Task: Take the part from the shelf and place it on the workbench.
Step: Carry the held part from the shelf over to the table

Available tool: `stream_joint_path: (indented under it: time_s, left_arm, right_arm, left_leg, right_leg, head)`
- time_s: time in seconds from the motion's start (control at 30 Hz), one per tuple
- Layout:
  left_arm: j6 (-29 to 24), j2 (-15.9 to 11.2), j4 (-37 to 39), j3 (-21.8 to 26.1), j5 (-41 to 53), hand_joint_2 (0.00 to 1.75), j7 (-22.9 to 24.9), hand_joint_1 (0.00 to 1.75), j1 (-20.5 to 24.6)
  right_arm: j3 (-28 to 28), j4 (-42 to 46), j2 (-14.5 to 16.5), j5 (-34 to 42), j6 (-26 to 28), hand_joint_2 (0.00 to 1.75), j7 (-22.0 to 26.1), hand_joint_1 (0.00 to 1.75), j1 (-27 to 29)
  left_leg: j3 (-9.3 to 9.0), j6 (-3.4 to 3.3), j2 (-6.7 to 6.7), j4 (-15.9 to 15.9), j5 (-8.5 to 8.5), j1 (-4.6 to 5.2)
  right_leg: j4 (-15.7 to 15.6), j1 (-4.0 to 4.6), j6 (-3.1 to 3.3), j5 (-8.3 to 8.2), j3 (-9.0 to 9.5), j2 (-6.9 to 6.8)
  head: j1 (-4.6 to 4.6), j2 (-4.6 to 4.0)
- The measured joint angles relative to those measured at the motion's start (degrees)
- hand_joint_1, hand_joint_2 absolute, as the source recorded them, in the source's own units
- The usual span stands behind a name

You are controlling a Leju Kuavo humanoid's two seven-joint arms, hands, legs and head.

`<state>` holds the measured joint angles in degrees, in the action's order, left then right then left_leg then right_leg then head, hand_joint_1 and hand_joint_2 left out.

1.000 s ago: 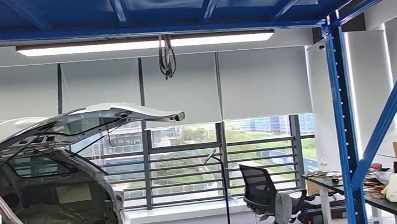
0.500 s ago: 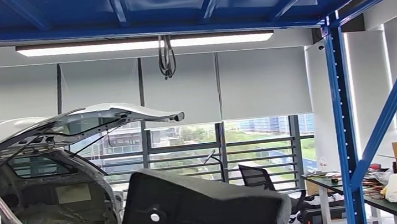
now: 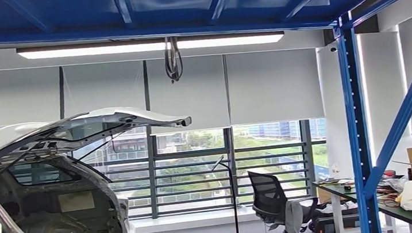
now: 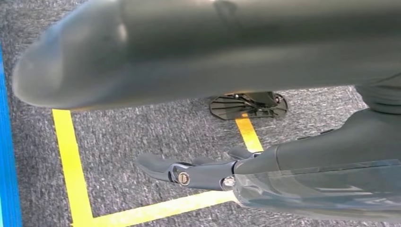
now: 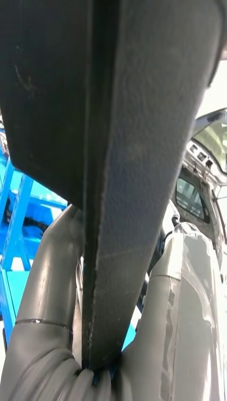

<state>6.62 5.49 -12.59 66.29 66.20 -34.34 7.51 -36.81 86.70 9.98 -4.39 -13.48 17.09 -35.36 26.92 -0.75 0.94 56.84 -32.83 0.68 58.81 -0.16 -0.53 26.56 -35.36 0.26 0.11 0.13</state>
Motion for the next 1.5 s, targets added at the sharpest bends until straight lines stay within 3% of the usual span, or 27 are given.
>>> stream_joint_path:
  time_s: [0.13,0.23,0.33,0.4,0.43,0.5,0.57,0.63,0.73,0.8,0.87,0.9,0.93,0.97,1.03,1.07,1.13,1.2,1.23,1.3,1.37,1.4,1.43,1.47,1.5]
  left_arm:
    - [0.1,-0.3,0.0,0.0,-0.2,0.00,0.0,0.00,-0.3]
    - [0.5,-0.4,0.0,0.0,-0.5,0.00,-0.4,0.00,-0.3]
    - [0.8,-0.4,0.0,0.0,-0.8,0.00,-0.7,0.00,-0.4]
    - [0.9,-0.4,0.0,0.0,-0.9,0.00,-0.7,0.00,-0.6]
    - [0.9,-0.4,0.0,0.1,-0.9,0.00,-0.7,0.00,-0.6]
    - [0.9,-0.4,0.0,0.1,-0.9,0.00,-0.7,0.00,-0.7]
    - [0.9,-0.4,0.0,0.1,-0.9,0.00,-0.7,0.00,-0.5]
    - [0.9,-0.4,0.0,0.1,-0.9,0.00,-0.7,0.00,-0.4]
    - [1.0,-0.4,0.0,0.1,-0.8,0.00,-0.6,0.00,-0.4]
    - [1.2,-0.4,0.0,0.1,-0.8,0.00,-0.6,0.00,-0.4]
    - [1.2,-0.5,0.0,0.1,-0.8,0.00,-0.5,0.00,-0.6]
    - [1.3,-0.6,0.0,0.1,-0.8,0.00,-0.4,0.00,-0.8]
    - [1.3,-0.6,0.0,0.1,-0.8,0.00,-0.4,0.00,-0.9]
    - [1.3,-0.7,0.0,0.1,-0.8,0.00,-0.3,0.00,-1.0]
    - [1.4,-0.7,0.0,0.0,-0.7,0.00,0.0,0.00,-1.1]
    - [1.4,-0.7,0.1,0.0,-0.7,0.00,0.2,0.00,-1.0]
    - [1.4,-0.6,0.2,0.0,-0.7,0.00,0.4,0.00,-1.1]
    - [1.4,-0.7,0.2,0.0,-0.6,0.00,0.4,0.00,-1.3]
    - [1.3,-0.8,0.2,0.0,-0.6,0.00,0.4,0.00,-1.3]
    - [1.3,-0.9,0.2,0.0,-0.6,0.00,0.4,0.00,-1.2]
    - [1.3,-0.9,0.2,0.0,-0.6,0.00,0.4,0.00,-1.1]
    - [1.3,-0.9,0.2,0.0,-0.6,0.00,0.4,0.00,-1.1]
    - [1.3,-0.9,0.2,0.0,-0.6,0.00,0.4,0.00,-1.1]
    - [1.3,-0.9,0.2,0.0,-0.6,0.00,0.4,0.00,-1.1]
    - [1.2,-0.9,0.2,0.0,-0.6,0.00,0.4,0.00,-1.1]
  right_arm:
    - [-0.2,0.4,-0.4,0.1,0.3,1.75,0.0,1.75,0.0]
    - [-0.2,1.1,-0.6,0.3,0.5,1.75,0.0,1.75,0.0]
    - [-0.1,1.5,-1.0,0.4,0.7,1.75,-0.1,1.75,0.3]
    - [-0.1,1.5,-1.4,0.4,0.8,1.75,-0.2,1.75,0.8]
    - [-0.1,1.6,-1.5,0.4,0.8,1.75,-0.2,1.75,0.9]
    - [-0.1,1.7,-1.7,0.4,0.8,1.75,-0.2,1.75,1.0]
    - [-0.1,1.8,-1.9,0.4,0.9,1.75,-0.2,1.75,1.0]
    - [0.1,1.8,-2.0,0.5,1.0,1.75,-0.2,1.75,1.1]
    - [0.3,2.1,-2.1,0.7,1.0,1.75,-0.1,1.75,1.2]
    - [0.4,2.2,-2.1,0.8,1.1,1.75,-0.1,1.75,1.3]
    - [0.4,2.2,-2.1,0.9,1.1,1.75,-0.1,1.75,1.7]
    - [0.4,2.2,-2.1,0.9,1.1,1.75,-0.1,1.75,1.9]
    - [0.4,2.1,-2.2,0.9,1.1,1.75,-0.1,1.75,2.1]
    - [0.4,2.1,-2.2,1.0,1.1,1.75,0.0,1.75,2.2]
    - [0.4,2.1,-2.2,1.1,1.1,1.75,0.1,1.75,2.2]
    - [0.4,2.1,-2.1,1.2,1.1,1.75,0.2,1.75,2.2]
    - [0.4,2.1,-2.2,1.2,1.0,1.75,0.2,1.75,2.2]
    - [0.4,2.1,-2.2,1.2,1.0,1.75,0.2,1.75,2.2]
    - [0.5,2.1,-2.2,1.2,1.0,1.75,0.2,1.75,2.2]
    - [0.6,2.1,-2.3,1.2,1.0,1.75,0.2,1.75,2.2]
    - [0.7,2.1,-2.5,1.2,1.0,1.75,0.2,1.75,2.2]
    - [0.7,2.0,-2.5,1.2,1.0,1.75,0.2,1.75,2.3]
    - [0.7,2.0,-2.6,1.2,1.0,1.75,0.2,1.75,2.3]
    - [0.7,1.9,-2.6,1.2,1.0,1.75,0.2,1.75,2.3]
    - [0.7,1.9,-2.6,1.2,1.0,1.75,0.2,1.75,2.3]
  left_leg:
    - [0.13,-0.19,0.00,0.2,0.08,0.10]
    - [-0.23,-0.93,-0.15,-0.4,0.63,-0.46]
    - [-0.59,-1.20,-0.32,-0.7,0.67,-0.71]
    - [-0.88,-1.19,-0.28,-0.6,0.41,-0.72]
    - [-1.15,-1.13,-0.22,-0.6,0.16,-0.72]
    - [-2.01,-0.85,-0.03,-0.7,-0.65,-0.75]
    - [-2.47,-0.33,0.11,-0.6,-1.40,-0.81]
    - [-2.26,0.18,0.12,-0.7,-1.66,-0.94]
    - [-1.53,0.83,-0.07,0.2,-2.63,-1.09]
    - [2.04,1.29,-0.25,6.1,-4.76,-1.27]
    - [7.78,1.81,-0.32,14.3,-6.51,-1.58]
    - [10.07,2.07,-0.35,16.7,-6.25,-1.79]
    - [11.35,2.32,-0.37,16.8,-4.82,-2.02]
    - [11.50,2.58,-0.40,14.8,-2.35,-2.28]
    - [10.02,3.25,-0.49,8.2,2.80,-2.70]
    - [9.31,3.27,-0.51,5.8,4.10,-2.77]
    - [9.10,2.77,-0.43,4.6,4.36,-2.54]
    - [9.17,1.77,-0.37,4.4,4.55,-2.37]
    - [9.17,1.34,-0.37,4.3,4.76,-2.29]
    - [9.26,0.56,-0.40,4.1,5.14,-2.16]
    - [9.54,0.00,-0.44,4.1,5.46,-1.75]
    - [9.77,-0.27,-0.46,4.1,5.66,-1.49]
    - [10.03,-0.54,-0.46,4.2,5.90,-1.24]
    - [10.31,-0.76,-0.44,4.2,6.16,-1.02]
    - [10.56,-0.90,-0.41,4.1,6.43,-0.86]
  right_leg:
    - [-0.1,-0.12,-0.39,-0.25,0.04,0.01]
    - [1.1,0.06,-0.90,0.63,-0.58,0.05]
    - [10.8,-0.07,-1.23,4.44,-5.33,0.00]
    - [15.6,-0.13,-1.26,4.78,-8.39,-0.01]
    - [14.9,-0.13,-1.22,3.38,-8.55,0.00]
    - [8.6,-0.01,-0.89,-1.10,-6.26,0.08]
    - [3.4,0.37,-0.20,-3.52,-4.09,0.25]
    - [2.5,0.80,0.60,-3.11,-3.76,0.31]
    - [0.8,0.54,1.47,-1.98,-2.91,0.30]
    - [-0.2,0.19,1.67,-1.39,-2.24,0.24]
    - [-0.3,0.11,1.70,-1.13,-2.07,0.15]
    - [-0.3,0.08,1.63,-1.00,-1.96,0.15]
    - [-0.3,0.02,1.50,-0.84,-1.77,0.18]
    - [-0.1,-0.10,1.29,-0.64,-1.50,0.21]
    - [0.5,-0.23,0.59,-0.05,-1.15,0.30]
    - [1.0,-0.19,0.22,0.13,-1.27,0.36]
    - [1.4,-0.05,-0.46,0.02,-1.67,0.42]
    - [1.5,-0.24,-1.03,-0.08,-1.81,0.27]
    - [2.0,-0.34,-1.27,0.57,-1.96,0.15]
    - [6.3,-0.45,-1.49,4.05,-3.25,0.00]
    - [13.7,-0.39,-1.41,8.32,-5.56,-0.02]
    - [16.3,-0.30,-1.23,9.46,-6.19,-0.01]
    - [17.1,-0.11,-0.93,9.58,-5.89,0.00]
    - [15.5,0.20,-0.50,8.77,-4.45,0.01]
    - [12.0,0.66,0.06,7.41,-1.99,0.04]
  head:
    - [0.00,0.00]
    - [-0.01,0.00]
    - [0.00,0.00]
    - [0.00,0.00]
    - [0.00,0.00]
    - [0.01,0.00]
    - [-0.01,0.03]
    - [-0.02,0.06]
    - [0.01,0.07]
    - [0.03,0.05]
    - [0.04,0.04]
    - [0.04,0.03]
    - [0.04,0.03]
    - [0.04,0.02]
    - [0.05,0.01]
    - [-0.01,0.02]
    - [-0.10,0.04]
    - [-0.15,0.05]
    - [-0.15,0.04]
    - [-0.15,0.02]
    - [-0.16,0.01]
    - [-0.16,0.00]
    - [-0.16,0.00]
    - [-0.16,0.00]
    - [-0.16,0.00]
